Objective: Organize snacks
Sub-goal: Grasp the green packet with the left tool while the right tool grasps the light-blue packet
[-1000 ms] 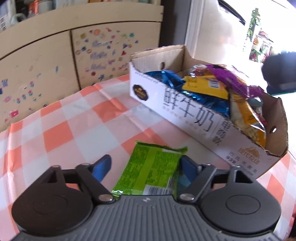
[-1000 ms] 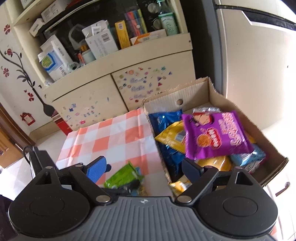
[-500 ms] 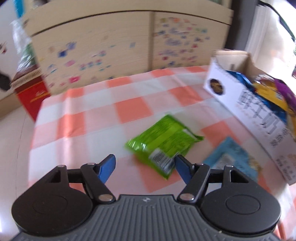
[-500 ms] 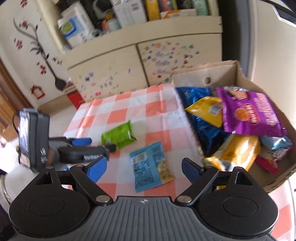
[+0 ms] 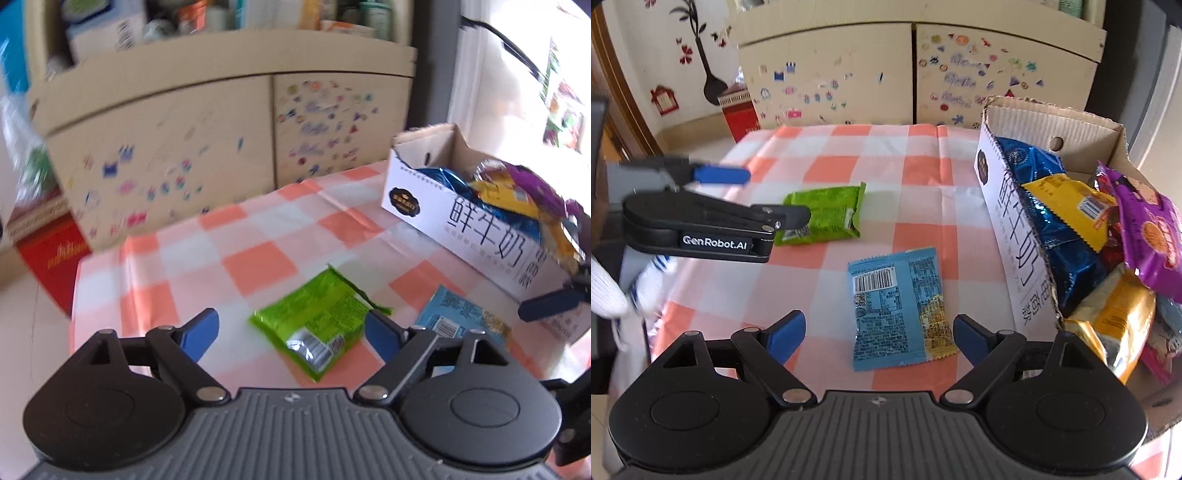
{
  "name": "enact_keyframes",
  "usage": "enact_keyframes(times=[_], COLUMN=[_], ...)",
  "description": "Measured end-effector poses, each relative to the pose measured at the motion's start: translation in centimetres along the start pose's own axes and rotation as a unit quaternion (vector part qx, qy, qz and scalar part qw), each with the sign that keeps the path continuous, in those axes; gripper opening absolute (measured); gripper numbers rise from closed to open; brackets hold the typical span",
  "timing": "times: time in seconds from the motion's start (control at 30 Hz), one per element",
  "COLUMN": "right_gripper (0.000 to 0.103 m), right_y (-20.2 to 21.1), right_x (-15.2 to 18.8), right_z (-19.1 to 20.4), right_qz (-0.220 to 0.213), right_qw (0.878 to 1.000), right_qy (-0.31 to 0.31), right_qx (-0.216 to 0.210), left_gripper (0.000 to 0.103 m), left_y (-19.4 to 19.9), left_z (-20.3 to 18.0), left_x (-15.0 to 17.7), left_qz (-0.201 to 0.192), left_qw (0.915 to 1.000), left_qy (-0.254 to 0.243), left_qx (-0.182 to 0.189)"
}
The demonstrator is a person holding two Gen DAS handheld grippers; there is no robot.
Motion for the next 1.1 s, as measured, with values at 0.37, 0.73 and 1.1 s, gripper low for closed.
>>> enact_keyframes(times=[0.37, 0.73, 1.1], right_gripper=[0.092, 0.092, 0.072], right_y=[-1.8, -3.4, -3.0], right_x=[-0.5, -0.9, -1.2], right_z=[-0.2, -0.7, -0.7], right_qz=[0.01, 0.023, 0.014], right_qw=[1.0, 0.999, 0.999], right_qy=[-0.004, -0.013, 0.013], right_qx=[0.007, 0.022, 0.043], left_gripper=[0.089, 0.092, 0.07], left_y=[-3.1, -5.1, -4.5], left_z=[-2.4, -2.1, -2.2], left_x=[0.1, 0.1, 0.6], left_qz=[0.016, 0.027, 0.039], left_qw=[0.9894, 0.9916, 0.9947], left_qy=[-0.138, -0.108, -0.053], left_qx=[0.042, 0.066, 0.079])
Point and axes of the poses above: each gripper's, at about its wrist camera, not at the fingertips, and y roughly against the way its jaws point, z to its left, x to its underside, the point moved 8 cm from there along -y, roughly the way its jaws point, and after that the axes turned 1 degree about y, right-handed, at the moved point
